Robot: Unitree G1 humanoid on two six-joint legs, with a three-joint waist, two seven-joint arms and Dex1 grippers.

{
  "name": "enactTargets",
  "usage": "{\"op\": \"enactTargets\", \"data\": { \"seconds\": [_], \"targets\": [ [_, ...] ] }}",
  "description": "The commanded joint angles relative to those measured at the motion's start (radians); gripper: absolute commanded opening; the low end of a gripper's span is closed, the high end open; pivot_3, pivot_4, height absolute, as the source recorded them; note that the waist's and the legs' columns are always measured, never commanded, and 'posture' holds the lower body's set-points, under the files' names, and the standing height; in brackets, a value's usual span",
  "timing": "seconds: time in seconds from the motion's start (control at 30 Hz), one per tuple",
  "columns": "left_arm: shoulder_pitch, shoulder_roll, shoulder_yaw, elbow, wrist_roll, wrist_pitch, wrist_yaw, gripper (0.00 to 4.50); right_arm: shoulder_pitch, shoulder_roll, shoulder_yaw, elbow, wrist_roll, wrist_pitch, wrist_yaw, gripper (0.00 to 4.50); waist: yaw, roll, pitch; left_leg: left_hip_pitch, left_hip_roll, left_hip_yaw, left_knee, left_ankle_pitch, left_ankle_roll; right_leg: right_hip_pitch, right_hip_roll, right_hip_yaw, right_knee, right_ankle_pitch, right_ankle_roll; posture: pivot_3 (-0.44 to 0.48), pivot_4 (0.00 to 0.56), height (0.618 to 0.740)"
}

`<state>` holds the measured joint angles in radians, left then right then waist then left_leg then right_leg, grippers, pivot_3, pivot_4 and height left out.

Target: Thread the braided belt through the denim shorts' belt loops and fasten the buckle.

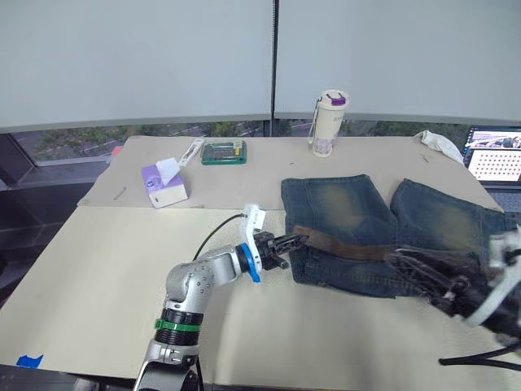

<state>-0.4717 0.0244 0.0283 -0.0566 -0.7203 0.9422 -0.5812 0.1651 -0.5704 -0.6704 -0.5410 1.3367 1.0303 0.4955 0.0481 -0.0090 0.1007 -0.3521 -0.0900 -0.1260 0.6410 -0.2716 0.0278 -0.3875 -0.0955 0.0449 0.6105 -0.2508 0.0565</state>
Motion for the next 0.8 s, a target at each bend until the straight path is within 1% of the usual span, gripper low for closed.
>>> {"op": "enactTargets", "data": {
  "seconds": [0.03,0.07,0.17,0.23,0.33,0.43,0.57,0.67,0.73,0.77,0.8],
  "targets": [
    [-0.026,-0.023,0.052,-0.062,-0.117,0.056,0.016,0.00,-0.033,0.113,0.193,-0.074,0.076,-0.039,-0.117,4.47,-0.006,0.000,0.000,0.000,0.000,0.000,0.000,0.000,0.000,0.000,0.001,0.000,0.000,0.000,0.000,0.000,0.150,0.740],
    [-0.024,-0.023,0.055,-0.066,-0.128,0.065,0.022,0.00,-0.037,0.133,0.227,-0.078,0.074,-0.045,-0.135,4.47,-0.010,0.001,0.000,0.000,0.001,-0.001,0.000,0.000,0.000,0.000,0.001,-0.001,0.000,0.000,0.000,0.000,0.150,0.740],
    [-0.013,-0.013,0.047,-0.075,-0.141,0.075,0.029,0.00,-0.075,0.259,0.321,-0.007,0.047,-0.109,-0.209,4.47,-0.013,0.003,-0.001,0.000,0.000,0.000,0.000,0.000,-0.001,-0.001,0.001,0.000,0.001,0.000,0.000,0.000,0.150,0.740],
    [-0.006,-0.003,0.033,-0.078,-0.133,0.068,0.025,0.00,-0.097,0.334,0.339,0.045,0.023,-0.169,-0.238,4.47,-0.013,0.003,-0.002,0.001,0.000,-0.001,0.000,0.000,-0.002,-0.001,0.003,-0.001,0.001,0.000,0.000,0.000,0.150,0.740],
    [-0.003,0.004,0.027,-0.078,-0.132,0.063,0.030,0.00,-0.135,0.417,0.326,0.086,0.036,-0.259,-0.269,4.47,-0.014,0.006,-0.003,0.002,0.000,-0.001,-0.001,0.001,-0.003,-0.001,0.003,-0.001,0.001,0.000,0.000,0.000,0.150,0.740],
    [-0.002,0.008,0.028,-0.075,-0.137,0.062,0.034,0.00,-0.136,0.454,0.319,0.098,0.054,-0.307,-0.267,4.47,-0.015,0.010,-0.006,0.002,0.000,-0.001,-0.001,0.000,-0.003,-0.001,0.003,-0.001,0.001,0.000,0.000,0.000,0.150,0.740],
    [-0.003,0.012,0.023,-0.068,-0.134,0.058,0.035,0.00,-0.095,0.439,0.326,0.073,0.077,-0.313,-0.246,4.47,-0.020,0.011,-0.006,0.002,0.000,-0.001,-0.001,0.000,-0.002,-0.001,0.003,-0.001,0.001,0.000,0.000,0.000,0.150,0.740],
    [-0.006,0.020,0.014,-0.062,-0.130,0.059,0.030,0.00,-0.087,0.427,0.331,0.063,0.077,-0.331,-0.253,3.67,-0.030,0.011,-0.006,0.002,0.000,-0.001,-0.002,0.000,-0.002,-0.001,0.003,-0.001,0.001,0.000,0.000,0.000,0.150,0.740],
    [-0.003,0.024,0.008,-0.061,-0.127,0.059,0.028,0.00,-0.083,0.426,0.340,0.059,0.078,-0.342,-0.259,2.98,-0.036,0.011,-0.006,0.003,0.000,-0.001,-0.003,0.000,-0.002,-0.001,0.004,-0.001,0.001,0.000,0.000,0.000,0.150,0.740],
    [-0.001,0.028,0.002,-0.063,-0.122,0.057,0.027,0.00,-0.081,0.426,0.344,0.058,0.077,-0.346,-0.262,2.70,-0.038,0.010,-0.006,0.003,0.000,-0.001,-0.003,0.000,-0.002,-0.001,0.004,-0.001,0.001,0.000,0.000,0.000,0.150,0.740],
    [0.001,0.029,0.000,-0.064,-0.121,0.056,0.028,0.00,-0.079,0.427,0.348,0.058,0.073,-0.351,-0.263,2.31,-0.038,0.010,-0.006,0.004,0.001,-0.001,-0.004,0.000,-0.002,-0.001,0.004,-0.001,0.001,0.000,0.000,0.000,0.150,0.740]
  ]
}}
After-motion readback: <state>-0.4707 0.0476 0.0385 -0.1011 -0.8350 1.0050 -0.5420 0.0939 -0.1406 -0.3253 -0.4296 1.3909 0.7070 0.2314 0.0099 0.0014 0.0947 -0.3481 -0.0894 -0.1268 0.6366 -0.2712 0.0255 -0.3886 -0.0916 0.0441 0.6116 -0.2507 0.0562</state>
